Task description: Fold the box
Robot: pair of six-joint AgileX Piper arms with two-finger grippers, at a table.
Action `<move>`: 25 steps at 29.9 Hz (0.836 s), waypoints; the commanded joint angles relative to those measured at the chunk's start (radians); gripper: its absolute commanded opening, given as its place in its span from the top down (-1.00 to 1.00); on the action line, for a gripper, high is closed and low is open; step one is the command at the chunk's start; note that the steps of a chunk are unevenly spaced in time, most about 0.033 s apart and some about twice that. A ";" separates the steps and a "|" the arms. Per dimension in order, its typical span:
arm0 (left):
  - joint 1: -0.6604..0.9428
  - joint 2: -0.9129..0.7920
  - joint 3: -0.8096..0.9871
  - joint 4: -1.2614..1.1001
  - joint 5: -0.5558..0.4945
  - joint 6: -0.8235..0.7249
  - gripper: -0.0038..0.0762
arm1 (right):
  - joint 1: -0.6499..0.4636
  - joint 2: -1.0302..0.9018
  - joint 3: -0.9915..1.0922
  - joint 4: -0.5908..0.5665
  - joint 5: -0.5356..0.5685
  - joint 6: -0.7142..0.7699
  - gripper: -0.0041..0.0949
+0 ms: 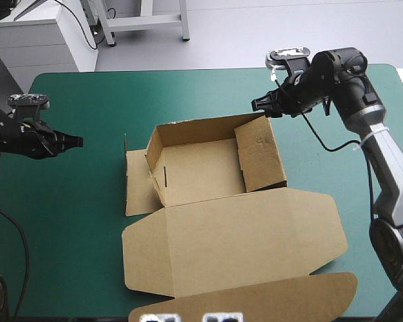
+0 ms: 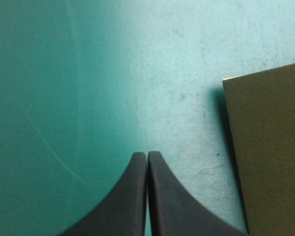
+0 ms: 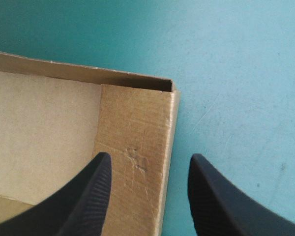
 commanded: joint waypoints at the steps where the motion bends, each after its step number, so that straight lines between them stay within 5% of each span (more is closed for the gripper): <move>1: 0.000 -0.039 -0.025 -0.023 -0.028 -0.007 0.92 | 0.000 -0.097 0.044 0.000 0.008 -0.008 -0.01; 18: 0.000 -0.039 -0.025 -0.027 -0.013 -0.012 0.92 | 0.000 0.125 0.184 0.035 -0.023 -0.069 0.02; 22: 0.000 -0.039 -0.025 -0.027 -0.013 -0.024 0.92 | 0.000 0.164 0.184 0.046 -0.034 -0.069 0.19; 25: 0.000 -0.039 -0.025 -0.032 -0.013 -0.031 0.92 | 0.000 0.167 0.184 0.045 -0.058 -0.071 0.57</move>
